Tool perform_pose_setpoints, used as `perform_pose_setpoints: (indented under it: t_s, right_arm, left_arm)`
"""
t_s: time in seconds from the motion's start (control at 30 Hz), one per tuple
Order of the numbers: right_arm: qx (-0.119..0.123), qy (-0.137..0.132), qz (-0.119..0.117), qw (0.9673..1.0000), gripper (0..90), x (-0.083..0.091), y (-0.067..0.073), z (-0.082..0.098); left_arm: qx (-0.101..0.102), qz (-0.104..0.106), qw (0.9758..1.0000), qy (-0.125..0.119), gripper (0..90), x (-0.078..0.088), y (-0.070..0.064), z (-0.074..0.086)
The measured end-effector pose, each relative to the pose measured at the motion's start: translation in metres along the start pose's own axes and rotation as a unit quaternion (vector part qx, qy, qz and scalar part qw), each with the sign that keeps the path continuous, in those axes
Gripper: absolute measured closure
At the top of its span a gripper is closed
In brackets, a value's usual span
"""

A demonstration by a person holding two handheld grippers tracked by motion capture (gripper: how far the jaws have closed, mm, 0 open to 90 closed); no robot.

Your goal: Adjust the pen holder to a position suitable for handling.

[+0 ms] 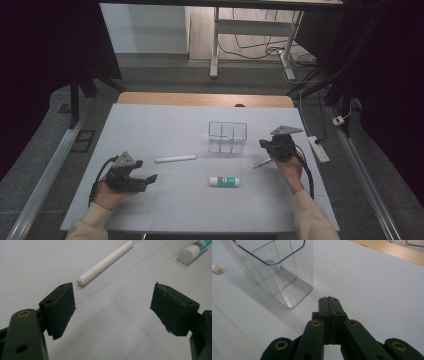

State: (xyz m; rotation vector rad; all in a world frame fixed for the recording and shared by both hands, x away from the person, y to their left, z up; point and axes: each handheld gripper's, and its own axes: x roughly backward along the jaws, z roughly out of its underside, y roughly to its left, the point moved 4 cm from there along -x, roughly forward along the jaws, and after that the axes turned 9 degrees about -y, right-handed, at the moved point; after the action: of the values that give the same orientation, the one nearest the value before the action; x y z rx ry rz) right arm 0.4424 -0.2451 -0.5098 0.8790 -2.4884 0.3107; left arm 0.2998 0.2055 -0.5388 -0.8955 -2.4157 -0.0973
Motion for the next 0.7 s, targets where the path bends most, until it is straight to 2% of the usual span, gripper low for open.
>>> perform_pose_setpoints:
  t_s: [0.23, 0.6, 0.7]
  right_arm:
    - [0.002, 0.016, -0.016, 0.9997, 89.0, -0.018, 0.011, 0.002]
    - [0.008, 0.031, -0.016, 0.9993, 89.0, -0.029, 0.021, 0.003]
    - [0.009, 0.028, -0.019, 0.9994, 89.0, -0.032, 0.023, 0.003]
  left_arm:
    - [-0.001, 0.004, 1.0, 0.004, 20.0, -0.001, 0.0, 0.001]
    - [-0.003, 0.008, 0.9998, 0.016, 19.8, -0.004, -0.001, 0.002]
    - [-0.005, 0.008, 0.9998, 0.019, 19.8, -0.005, -0.001, 0.003]
